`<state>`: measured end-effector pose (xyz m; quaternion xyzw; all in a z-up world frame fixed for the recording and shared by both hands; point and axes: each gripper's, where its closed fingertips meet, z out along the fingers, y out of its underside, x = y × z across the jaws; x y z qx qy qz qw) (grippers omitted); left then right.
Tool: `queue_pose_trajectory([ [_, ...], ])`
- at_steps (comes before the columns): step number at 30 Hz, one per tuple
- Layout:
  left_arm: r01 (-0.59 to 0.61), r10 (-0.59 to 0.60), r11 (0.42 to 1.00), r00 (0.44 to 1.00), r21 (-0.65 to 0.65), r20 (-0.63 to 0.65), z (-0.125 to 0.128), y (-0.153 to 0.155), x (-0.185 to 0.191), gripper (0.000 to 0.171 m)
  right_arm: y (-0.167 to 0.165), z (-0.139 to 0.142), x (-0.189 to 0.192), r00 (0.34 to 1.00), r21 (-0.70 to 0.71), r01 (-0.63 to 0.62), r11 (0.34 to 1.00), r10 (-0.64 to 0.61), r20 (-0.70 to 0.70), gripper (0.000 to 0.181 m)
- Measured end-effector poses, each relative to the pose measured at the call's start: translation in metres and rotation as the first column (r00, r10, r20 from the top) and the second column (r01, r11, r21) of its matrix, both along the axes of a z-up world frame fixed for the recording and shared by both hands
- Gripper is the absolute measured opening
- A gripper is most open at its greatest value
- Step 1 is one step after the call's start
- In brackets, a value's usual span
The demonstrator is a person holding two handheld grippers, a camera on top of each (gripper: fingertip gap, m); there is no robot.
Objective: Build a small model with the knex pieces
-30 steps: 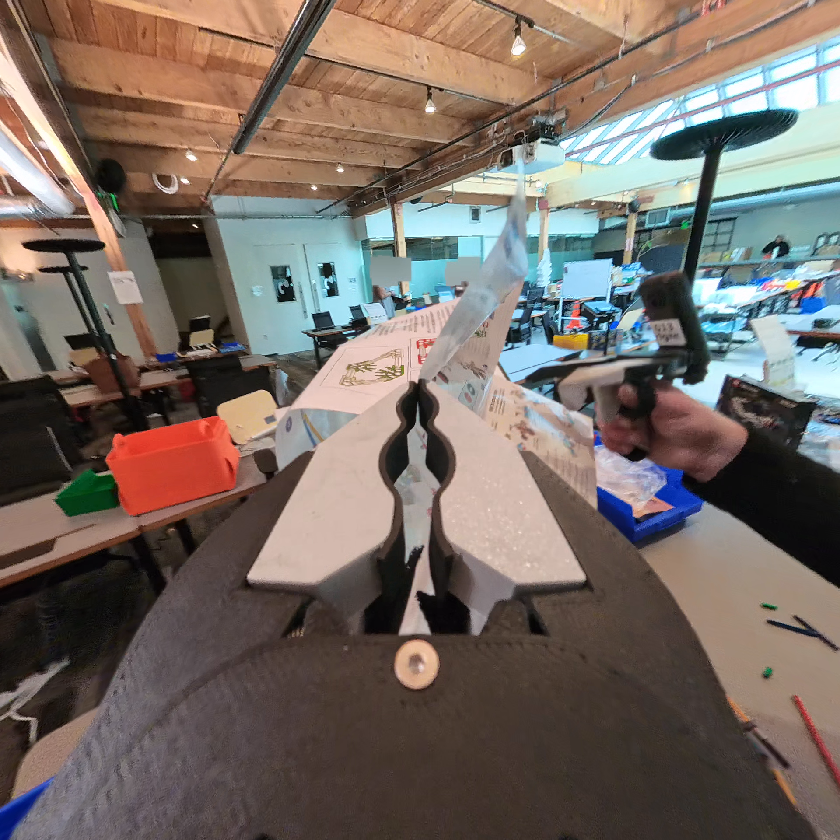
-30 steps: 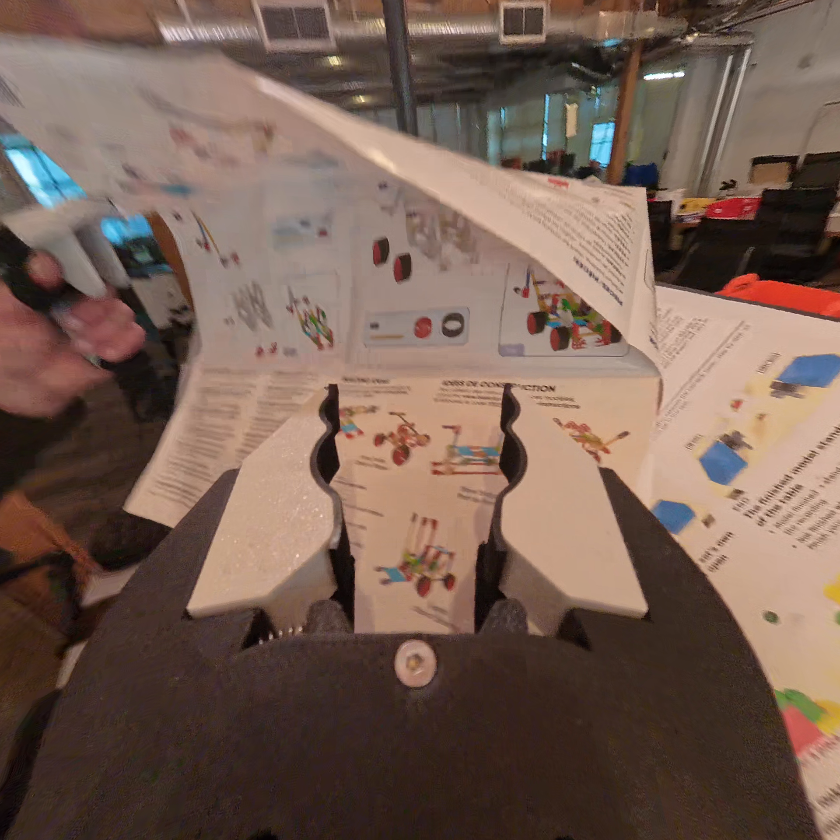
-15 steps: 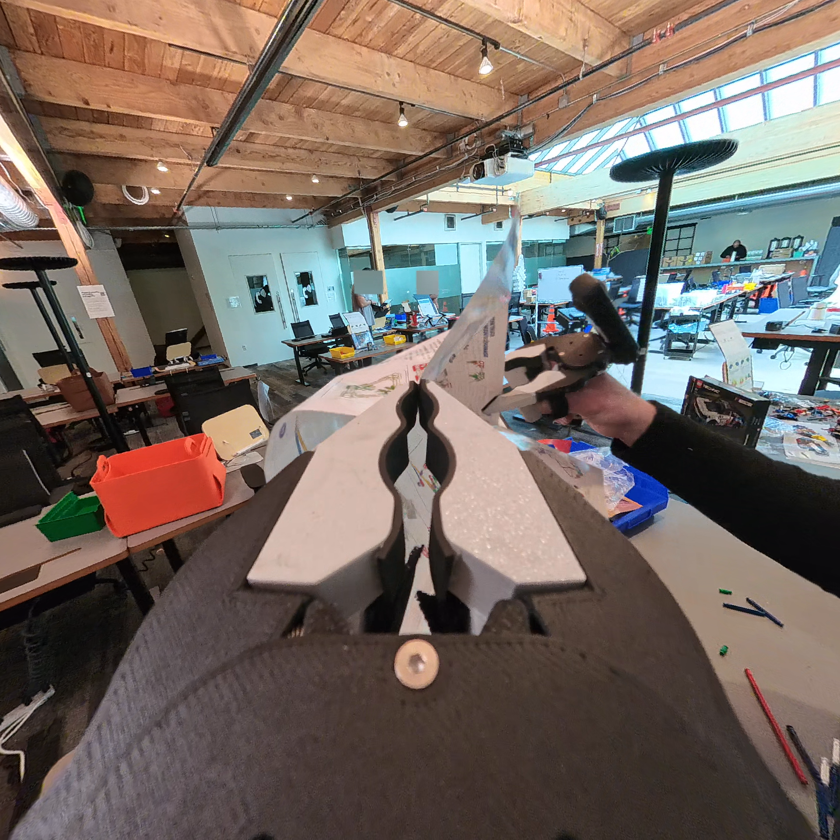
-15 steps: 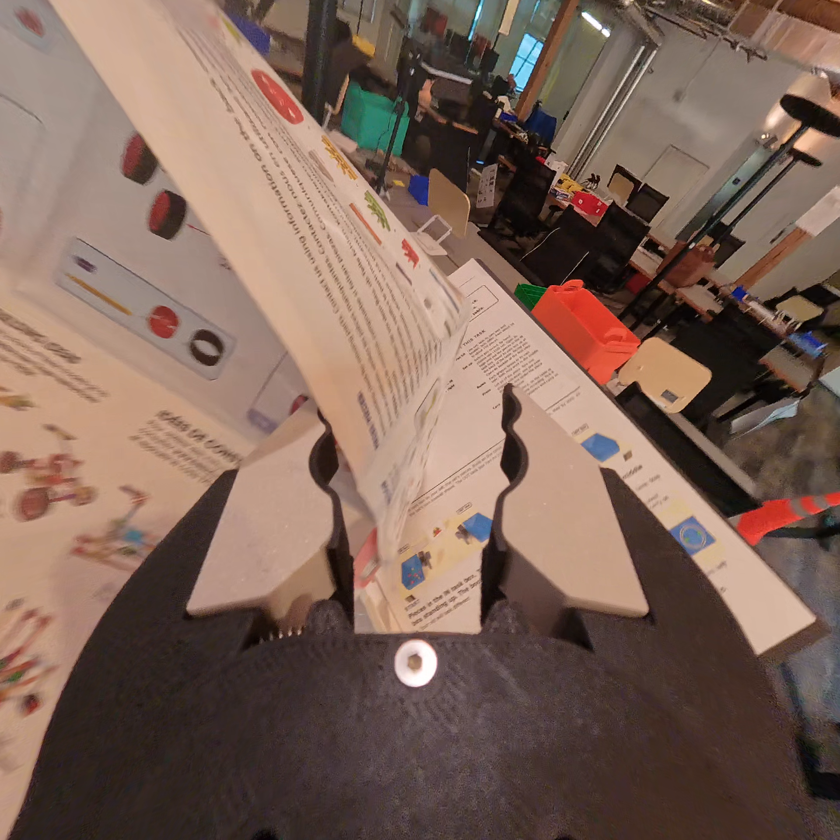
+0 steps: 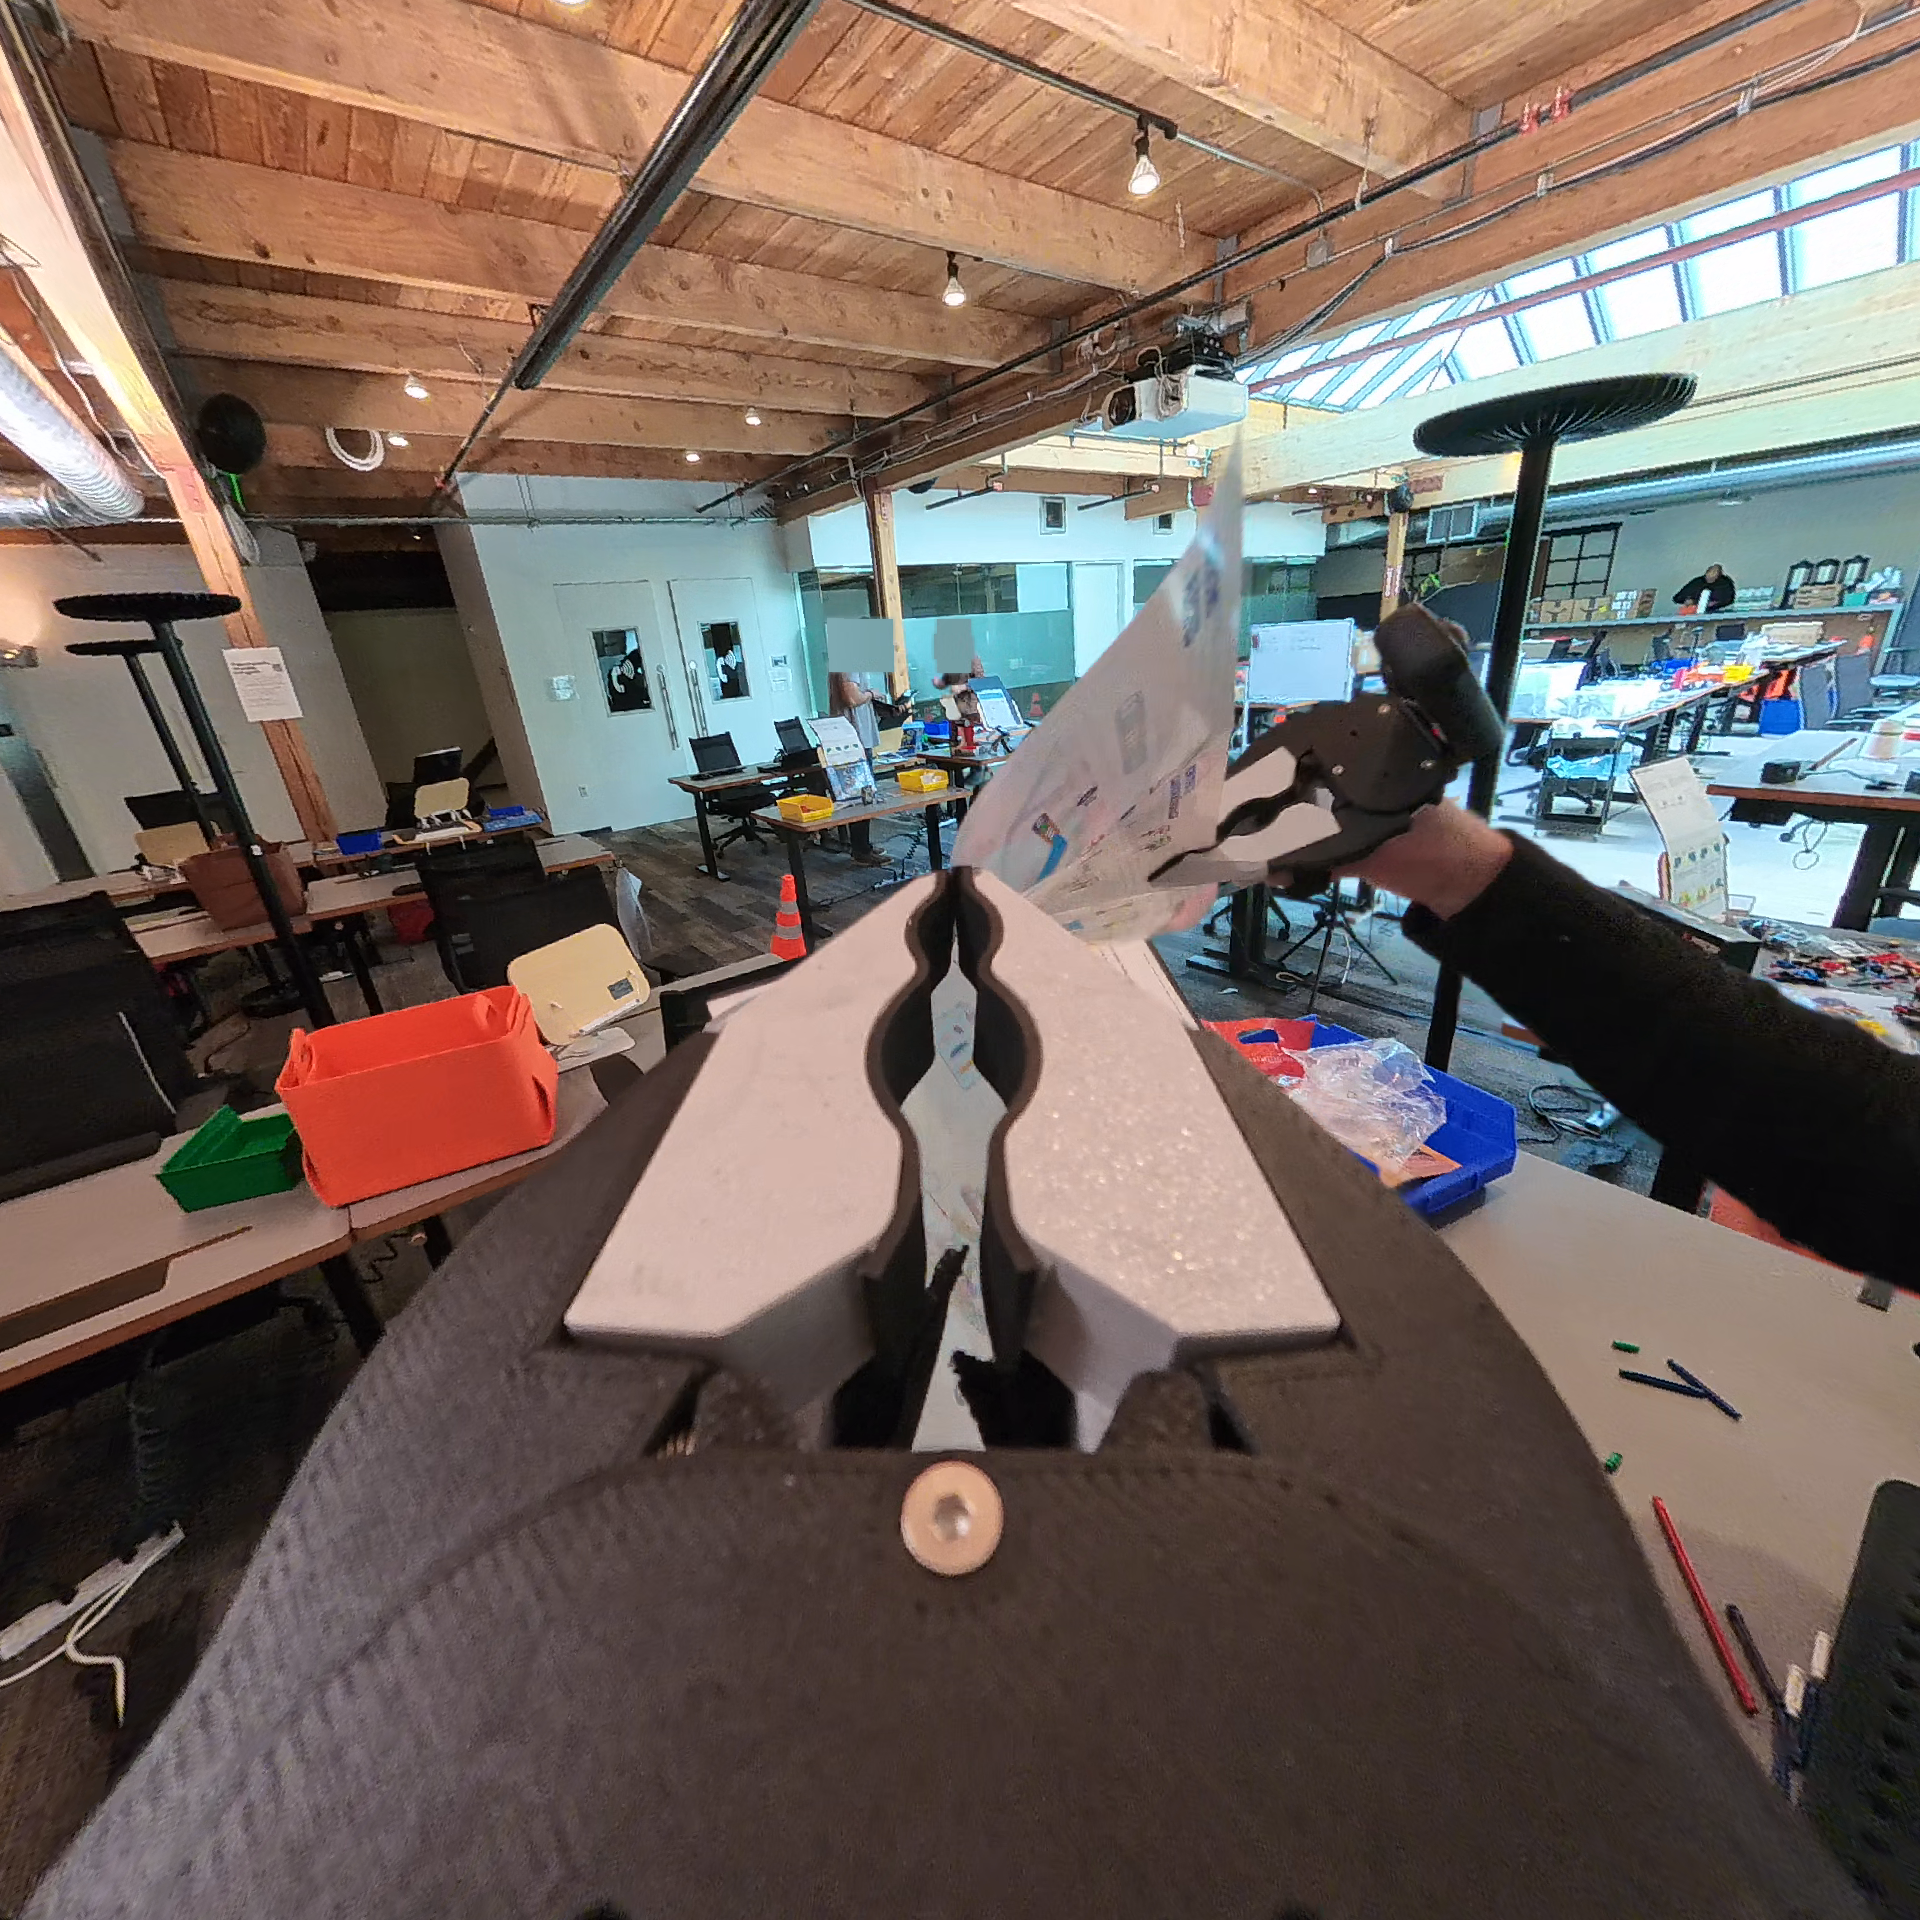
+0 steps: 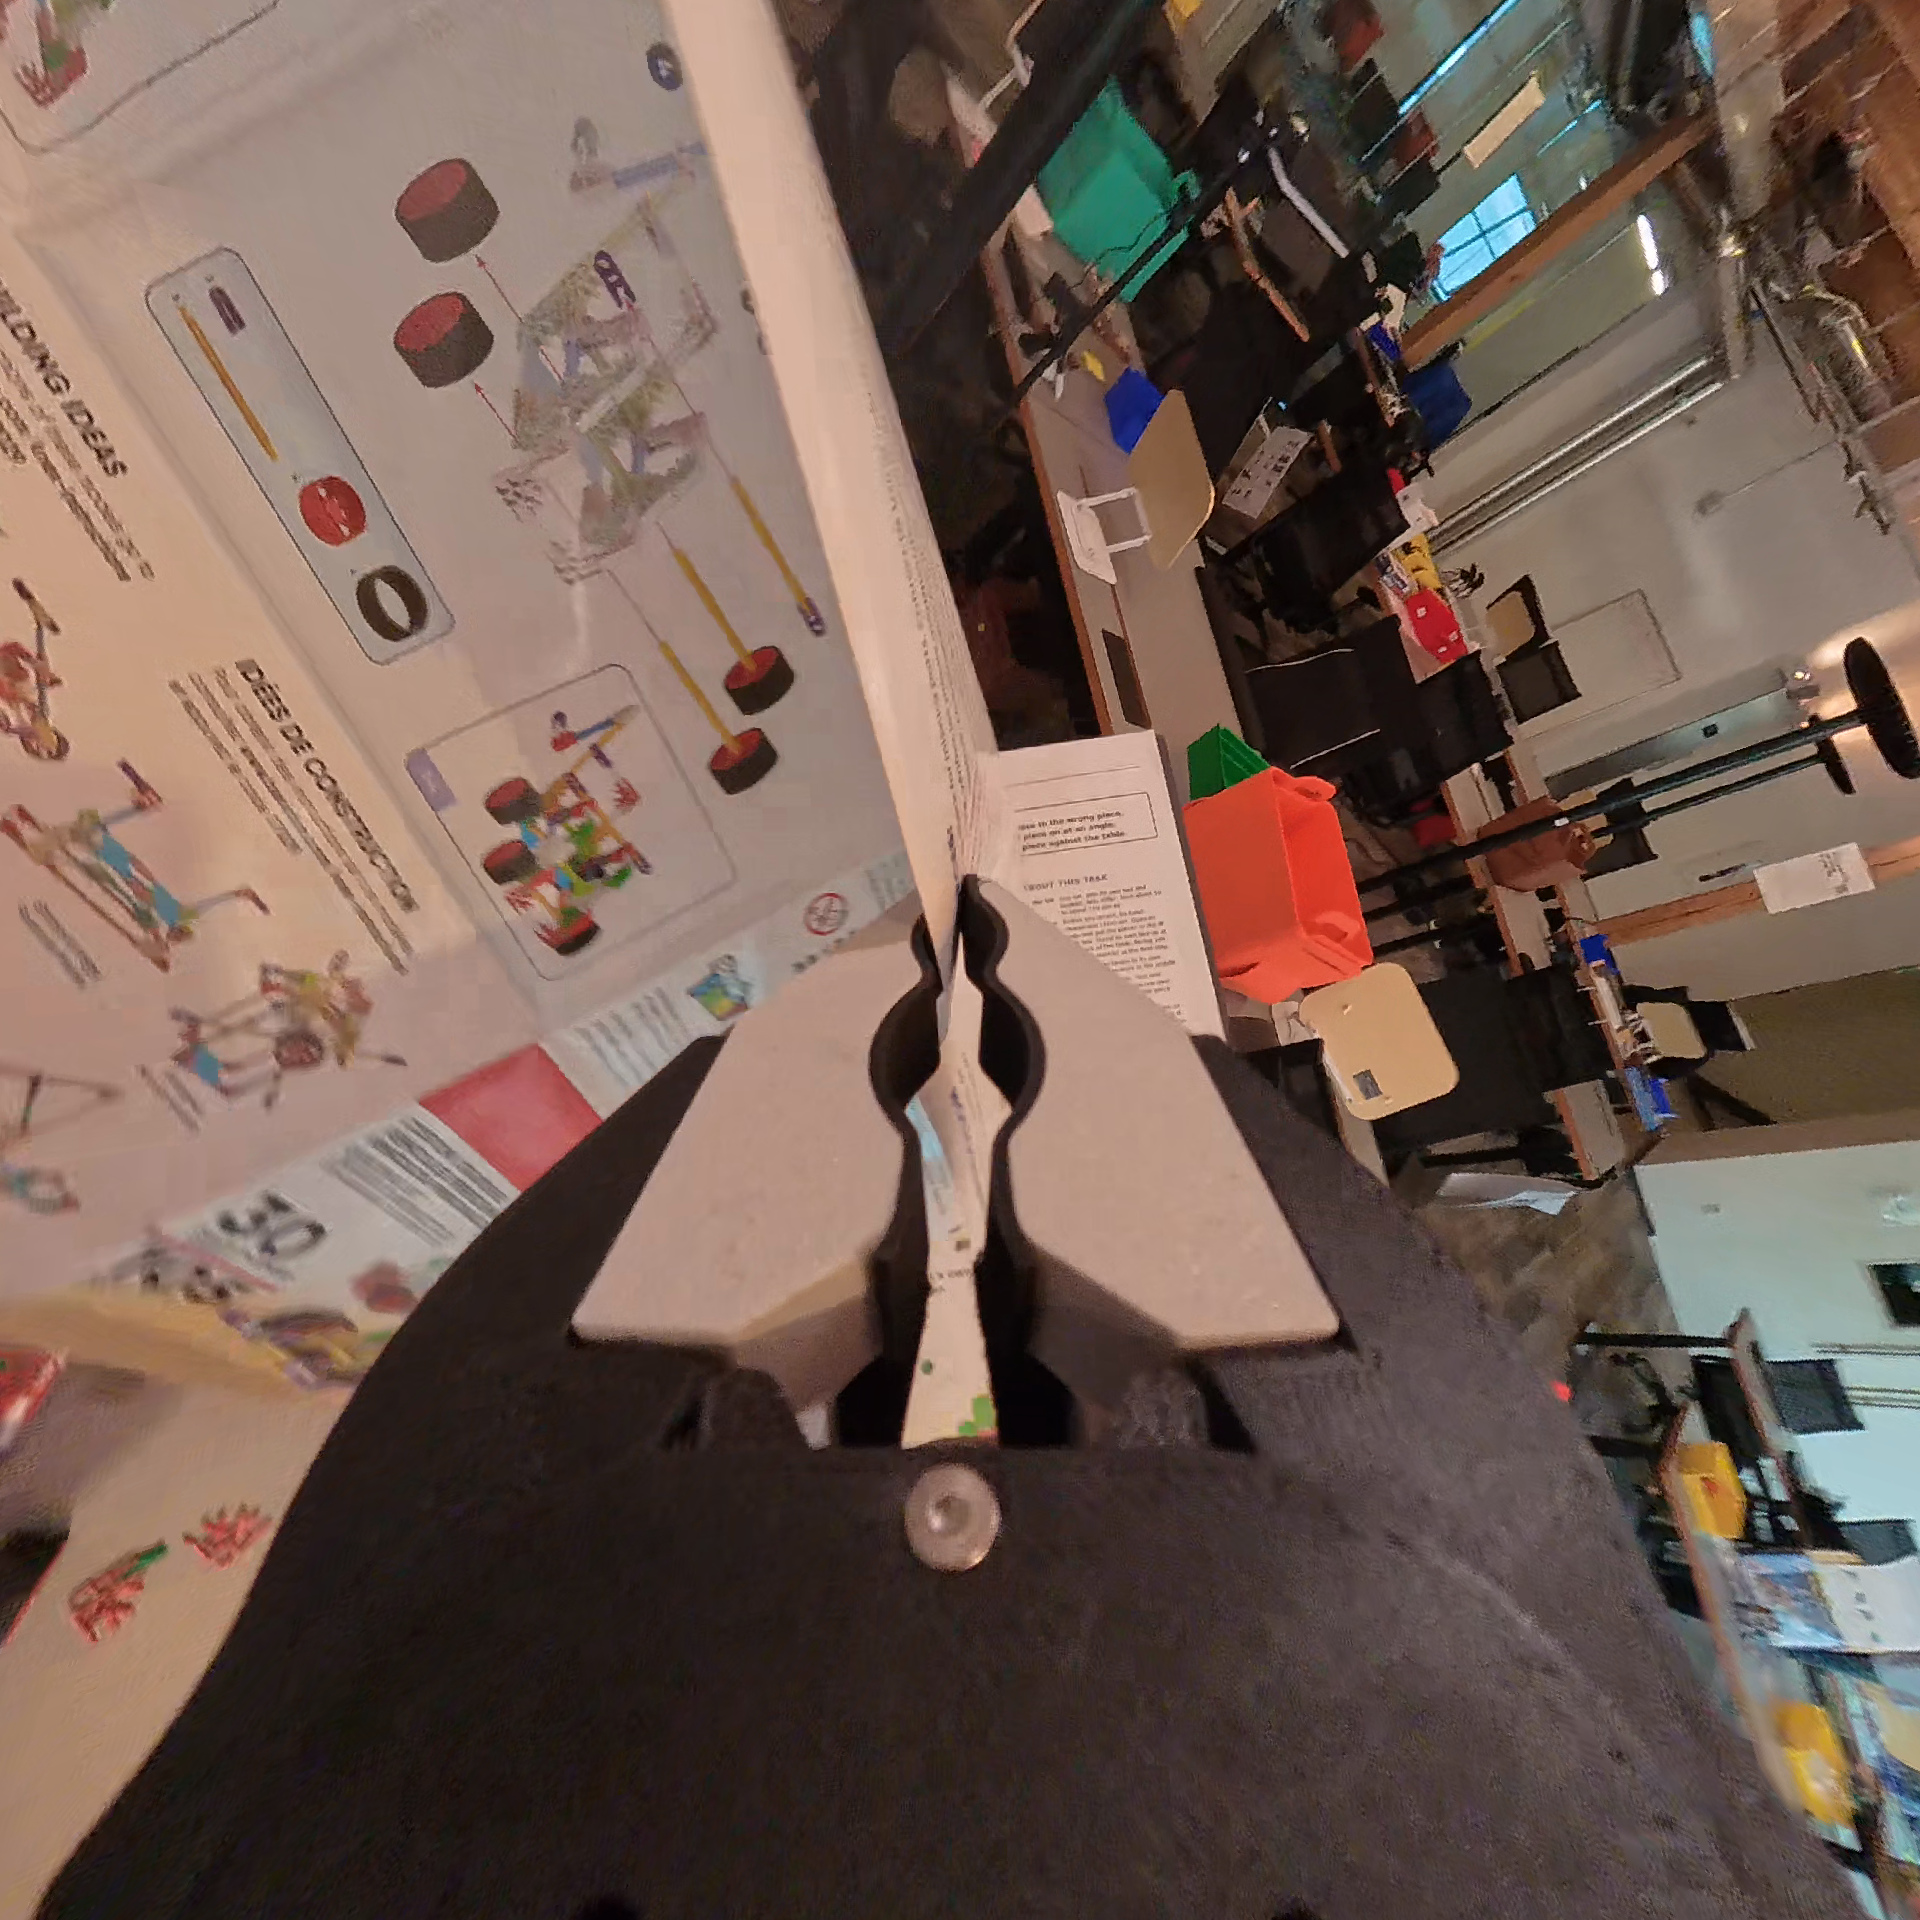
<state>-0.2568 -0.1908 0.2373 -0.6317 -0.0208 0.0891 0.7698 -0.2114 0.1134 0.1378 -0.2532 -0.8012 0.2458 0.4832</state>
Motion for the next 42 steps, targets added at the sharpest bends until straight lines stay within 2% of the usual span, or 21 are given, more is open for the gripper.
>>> queue_pose_trajectory([
  [4,0.046,-0.044,0.999,0.998,-0.027,0.046,-0.002,0.0,-0.011,0.0,-0.001,0.003,0.023,0.992,0.101,-0.043,0.994,0.03,0.121,0.0],
  [7,0.101,-0.095,0.993,0.99,-0.056,0.108,-0.014,0.011,-0.019,0.0,0.007,-0.003,0.039,0.96,0.105,-0.075,0.992,0.043,0.277,0.0],
  [13,0.197,-0.17,0.976,0.954,-0.091,0.247,-0.049,0.055,-0.043,0.0,0.04,-0.024,0.055,0.859,0.098,-0.049,0.994,-0.009,0.513,0.0],
  [16,0.236,-0.192,0.965,0.931,-0.112,0.31,-0.07,0.083,-0.055,0.0,0.065,-0.033,0.055,0.819,0.16,0.011,0.987,-0.1,0.565,0.0],
  [19,0.269,-0.207,0.955,0.908,-0.128,0.365,-0.089,0.113,-0.067,0.0,0.094,-0.034,0.051,0.795,0.251,0.081,0.965,-0.215,0.568,0.0],
  [26,0.324,-0.21,0.93,0.859,-0.177,0.467,-0.132,0.179,-0.093,0.0,0.156,-0.038,0.037,0.732,0.369,0.157,0.916,-0.359,0.579,0.0],
  [31,0.313,-0.156,0.92,0.846,-0.237,0.51,-0.171,0.22,-0.117,0.0,0.192,-0.065,0.021,0.684,0.383,0.188,0.904,-0.4,0.61,0.0],
  [37,0.26,-0.076,0.924,0.843,-0.281,0.533,-0.213,0.261,-0.154,0.0,0.231,-0.098,-0.014,0.69,0.436,0.238,0.868,-0.467,0.553,0.0],
  [42,0.211,-0.037,0.935,0.856,-0.285,0.515,-0.231,0.287,-0.176,0.0,0.256,-0.124,-0.035,0.696,0.428,0.276,0.861,-0.486,0.528,0.0],
])
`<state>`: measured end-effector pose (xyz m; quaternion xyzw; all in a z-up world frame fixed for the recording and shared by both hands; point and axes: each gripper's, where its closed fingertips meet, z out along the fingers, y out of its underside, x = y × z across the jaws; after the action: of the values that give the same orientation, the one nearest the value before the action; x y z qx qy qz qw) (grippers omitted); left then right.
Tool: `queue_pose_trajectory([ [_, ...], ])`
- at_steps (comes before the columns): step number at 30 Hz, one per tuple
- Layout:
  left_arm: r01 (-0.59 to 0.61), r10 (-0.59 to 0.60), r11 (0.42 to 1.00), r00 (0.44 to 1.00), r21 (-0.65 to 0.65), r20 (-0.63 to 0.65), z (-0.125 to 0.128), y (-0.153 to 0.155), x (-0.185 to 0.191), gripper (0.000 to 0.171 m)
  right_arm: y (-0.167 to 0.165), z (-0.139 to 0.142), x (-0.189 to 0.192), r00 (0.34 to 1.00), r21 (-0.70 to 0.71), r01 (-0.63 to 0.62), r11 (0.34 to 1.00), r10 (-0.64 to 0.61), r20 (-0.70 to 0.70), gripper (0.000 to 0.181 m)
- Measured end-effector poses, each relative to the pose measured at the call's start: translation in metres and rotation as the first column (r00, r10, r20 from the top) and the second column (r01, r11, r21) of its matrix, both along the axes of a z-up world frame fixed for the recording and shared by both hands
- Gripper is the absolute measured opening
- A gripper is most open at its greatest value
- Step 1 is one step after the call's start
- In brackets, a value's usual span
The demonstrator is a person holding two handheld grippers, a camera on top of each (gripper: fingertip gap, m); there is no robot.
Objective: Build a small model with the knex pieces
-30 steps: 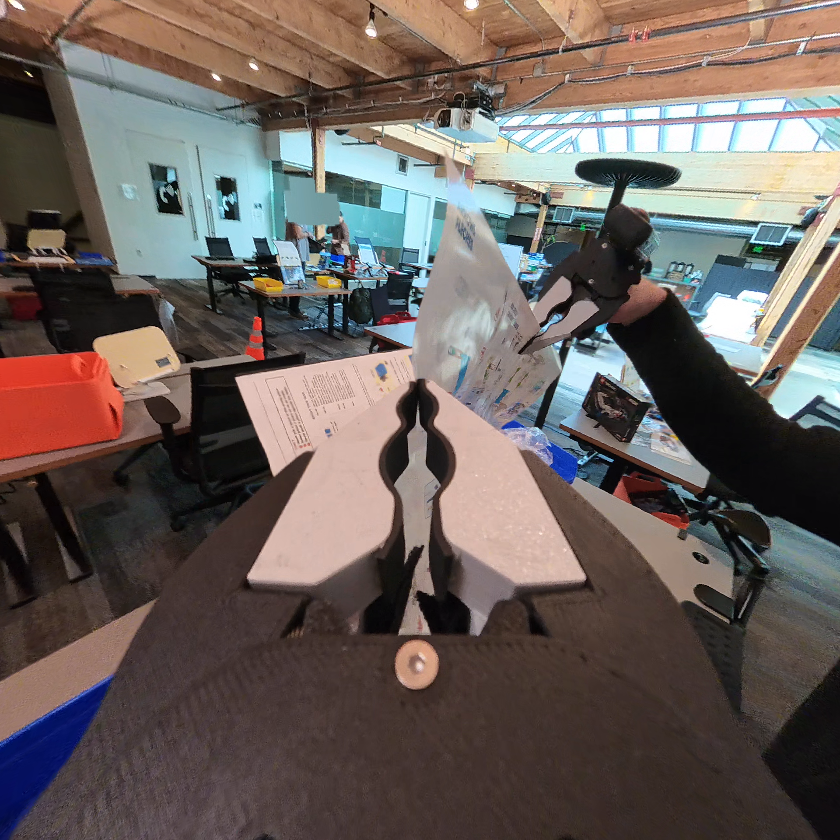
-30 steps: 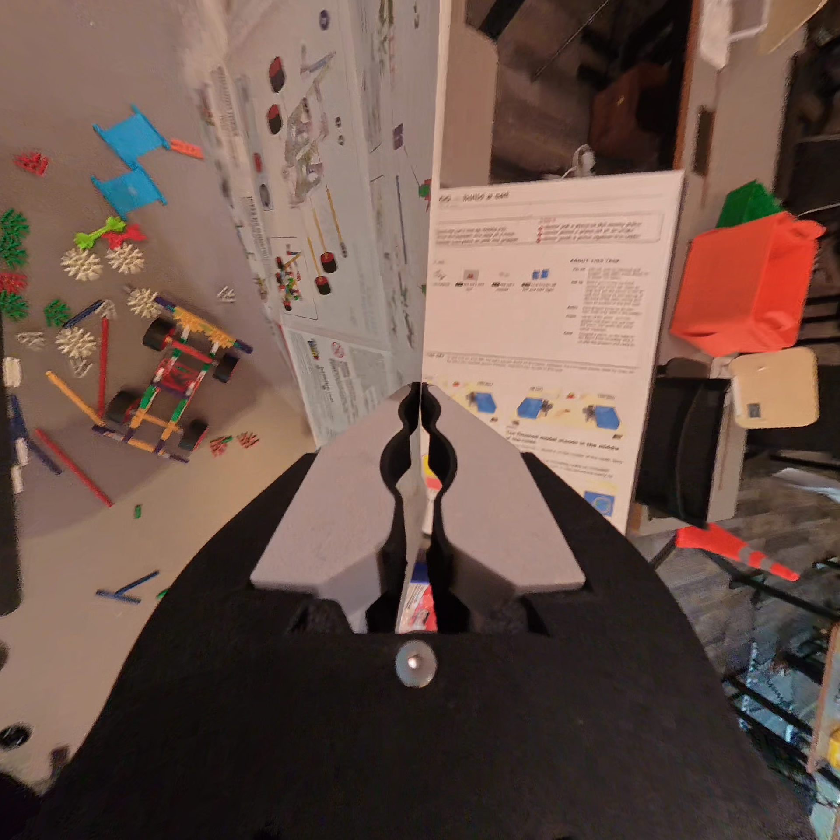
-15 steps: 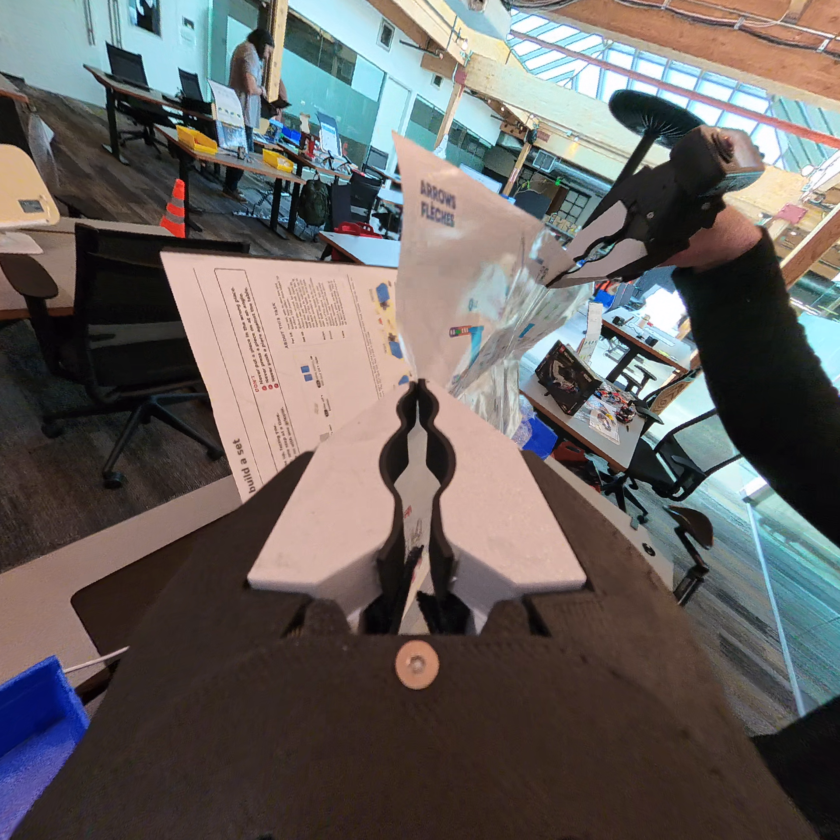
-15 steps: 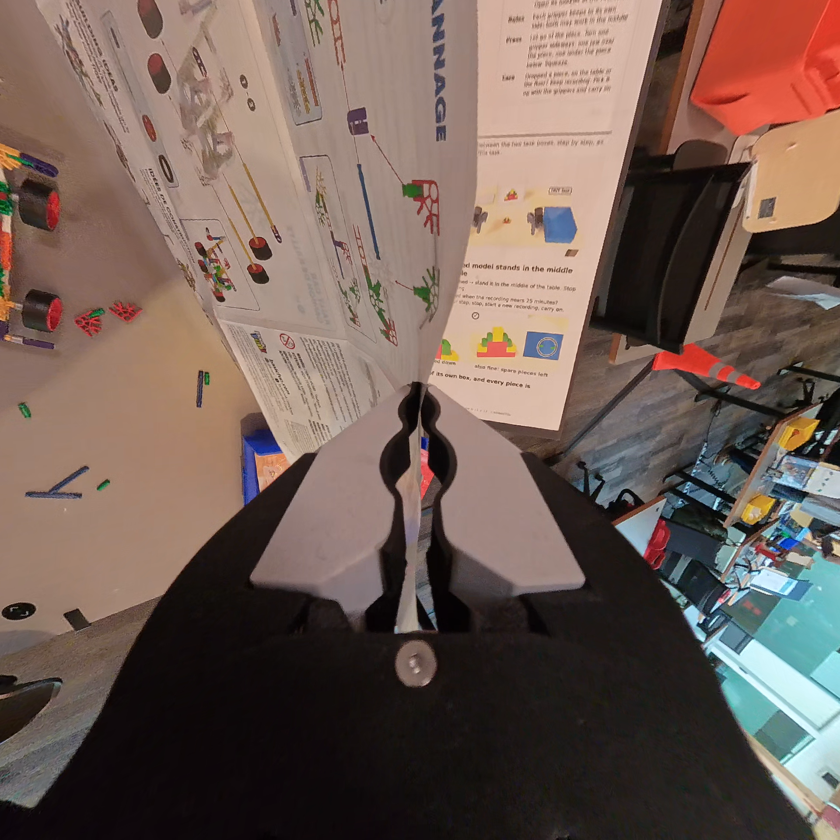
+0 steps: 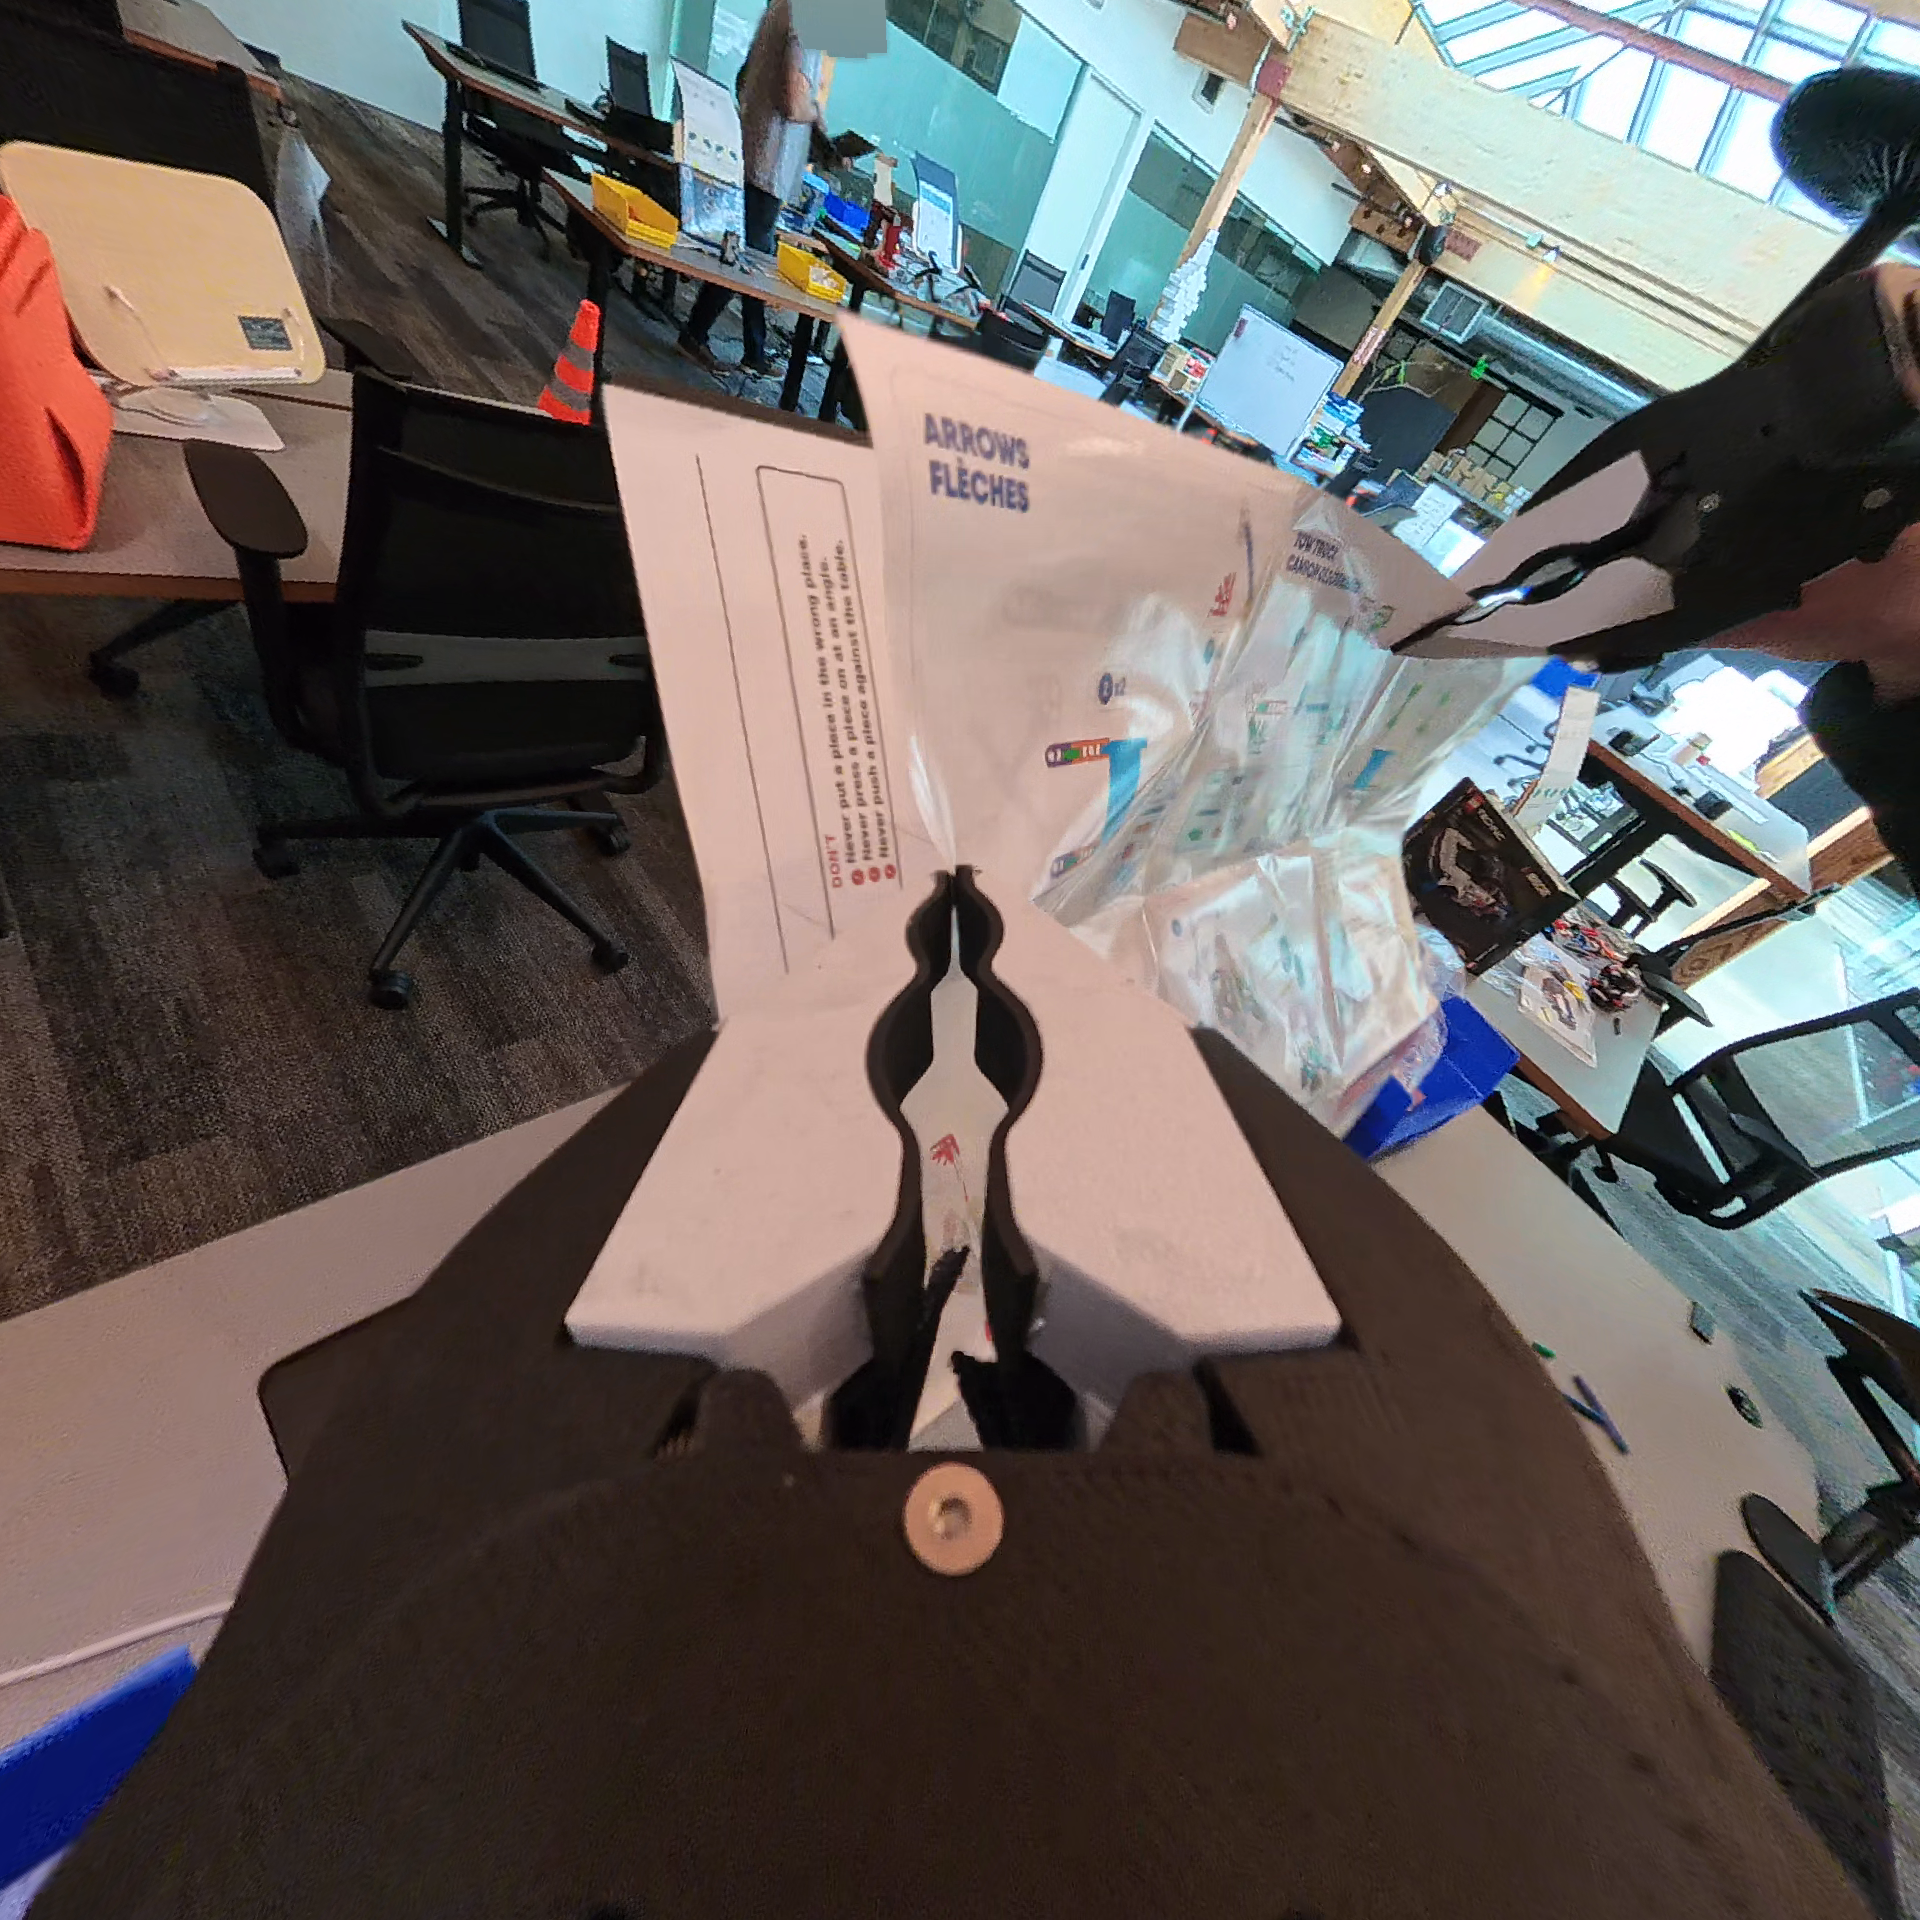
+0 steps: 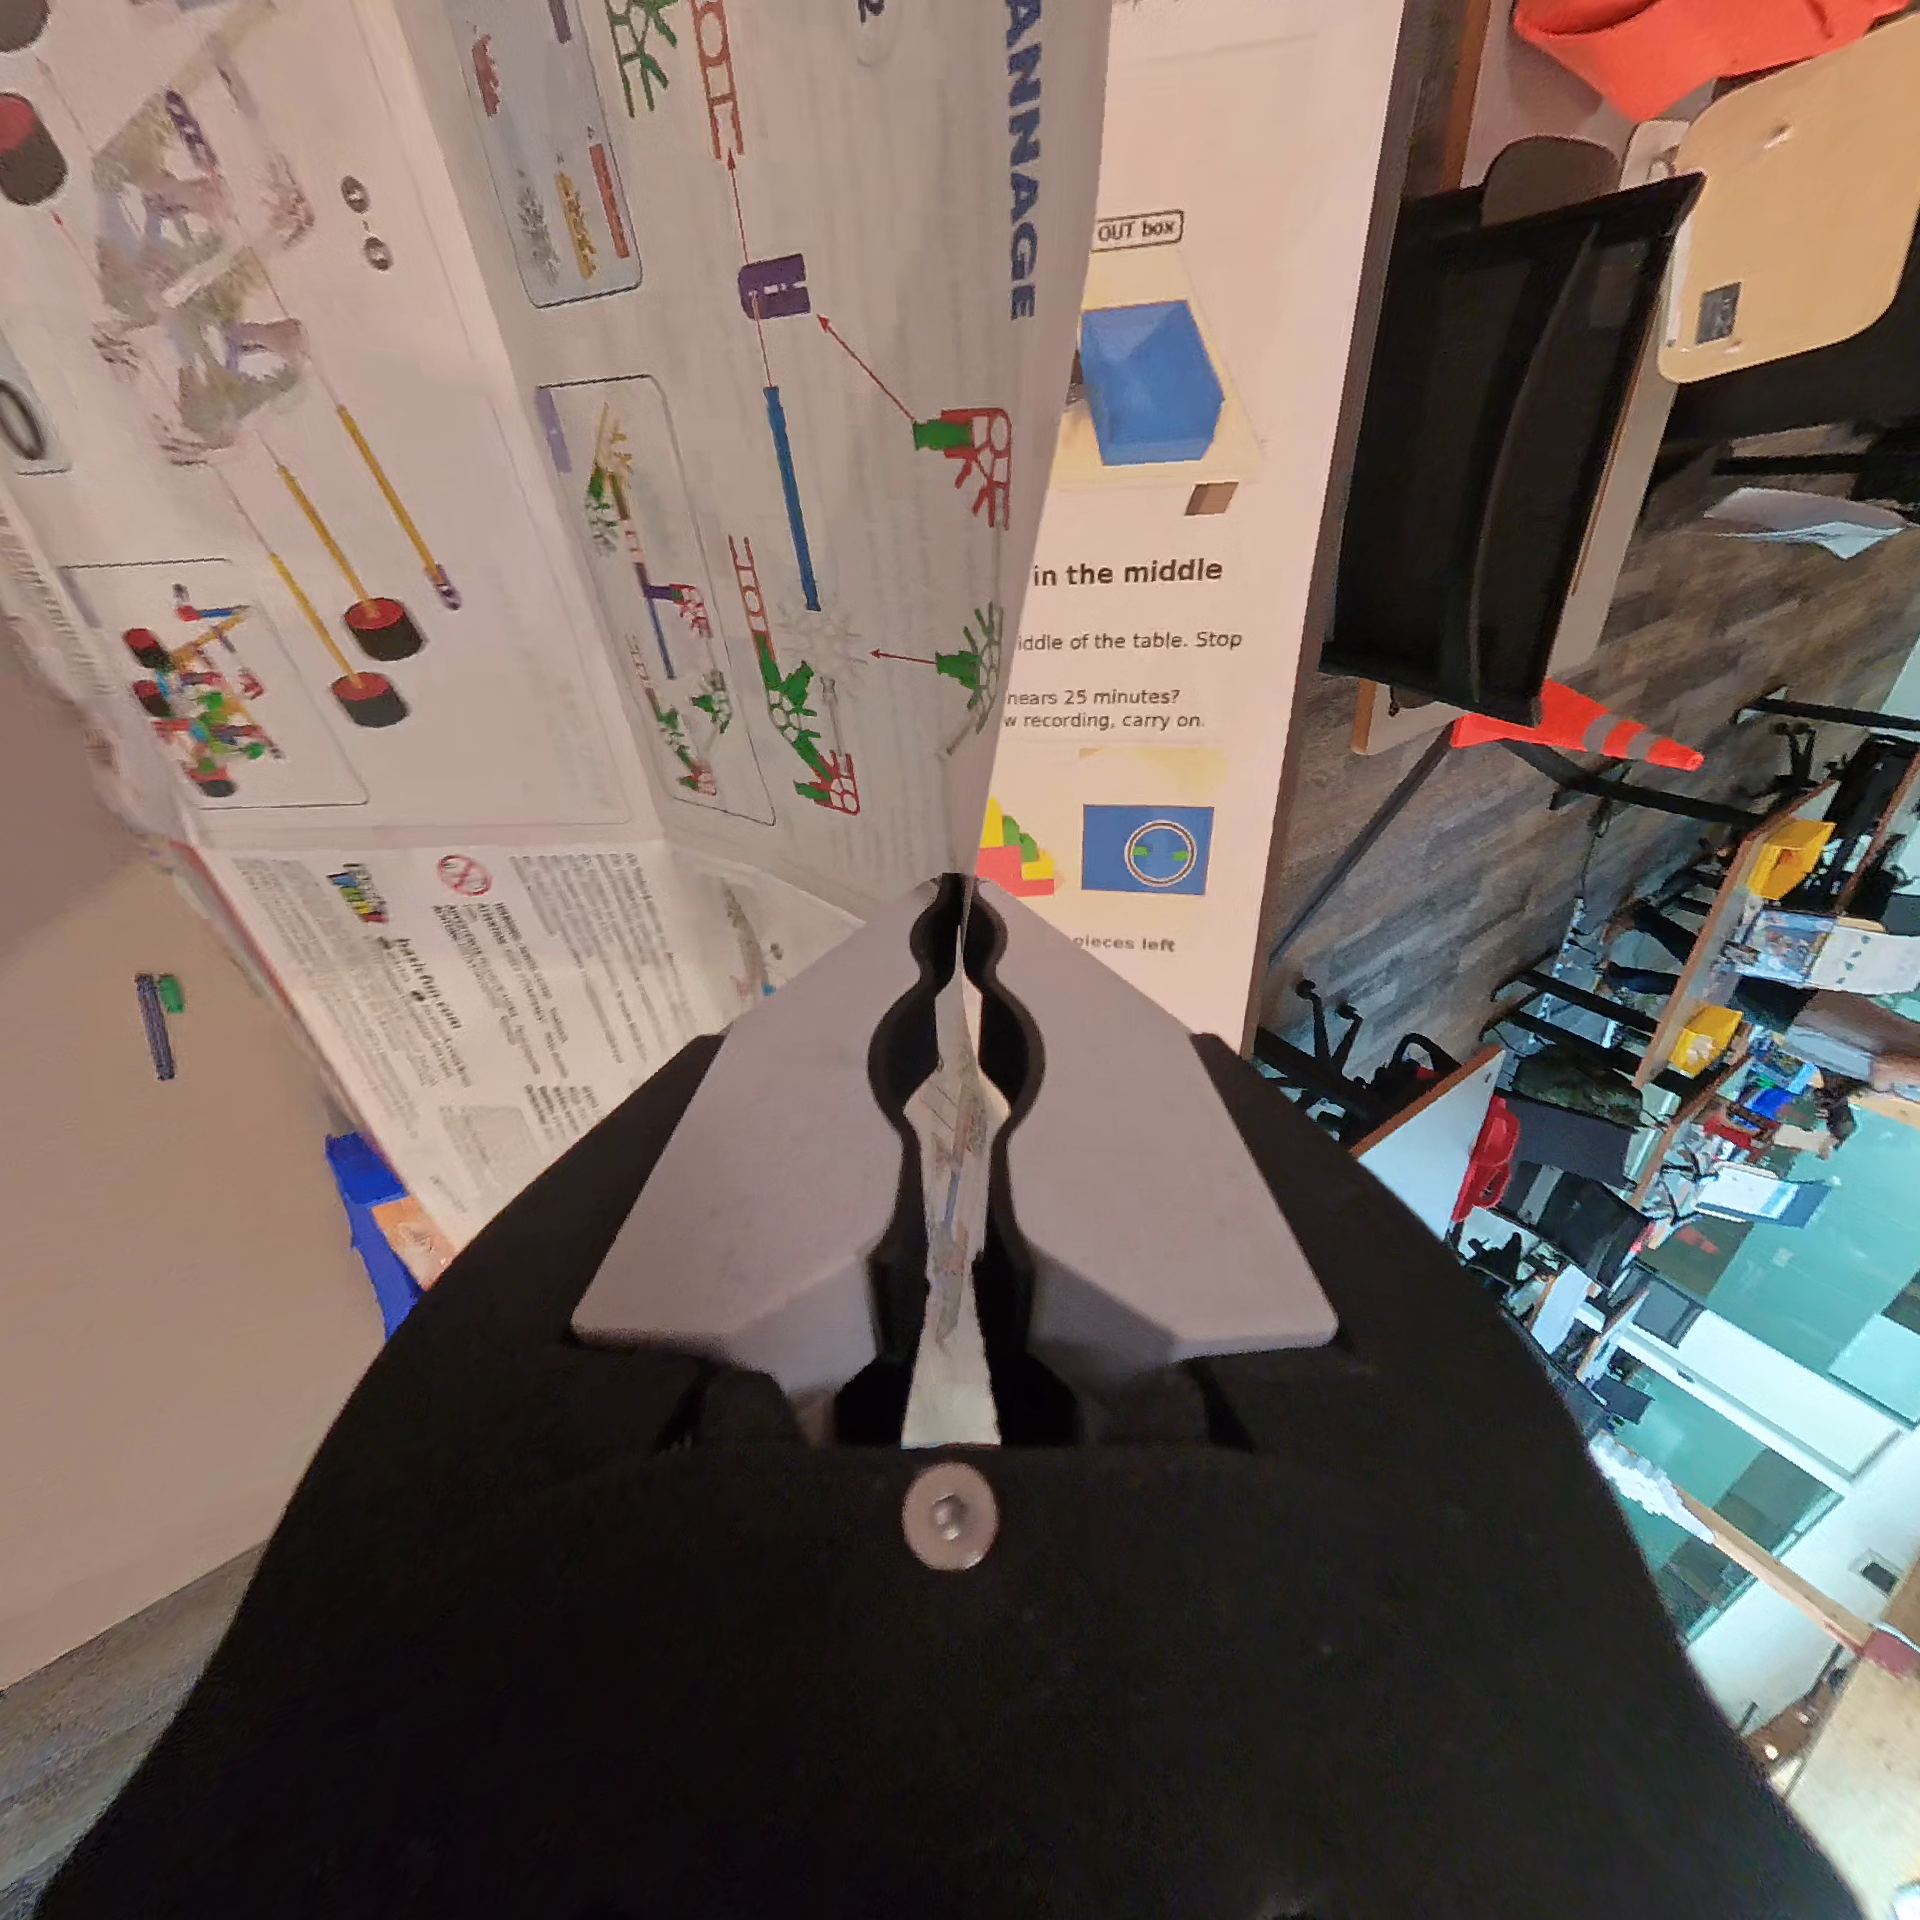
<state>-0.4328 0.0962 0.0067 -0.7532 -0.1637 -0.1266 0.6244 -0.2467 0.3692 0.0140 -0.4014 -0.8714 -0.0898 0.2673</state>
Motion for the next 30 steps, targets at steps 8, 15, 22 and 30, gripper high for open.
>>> queue_pose_trajectory([
  [8,-0.073,0.072,0.997,0.996,-0.016,-0.045,-0.021,0.017,-0.014,0.022,0.03,-0.031,-0.015,0.998,0.014,0.055,0.998,-0.055,-0.022,0.0],
  [15,-0.106,0.106,0.994,0.994,-0.033,-0.028,-0.064,-0.004,-0.008,0.058,0.04,-0.043,-0.019,0.997,-0.016,0.063,0.998,-0.063,-0.033,0.0],
  [22,-0.02,0.036,0.988,0.994,-0.156,0.099,-0.139,-0.009,0.008,0.074,0.04,-0.043,-0.02,0.997,-0.045,0.06,0.997,-0.062,-0.046,0.0],
  [30,0.126,-0.074,0.976,0.959,-0.177,0.274,-0.185,-0.016,0.038,0.047,0.04,-0.044,-0.02,0.996,-0.049,0.061,0.997,-0.064,-0.06,0.0],
])
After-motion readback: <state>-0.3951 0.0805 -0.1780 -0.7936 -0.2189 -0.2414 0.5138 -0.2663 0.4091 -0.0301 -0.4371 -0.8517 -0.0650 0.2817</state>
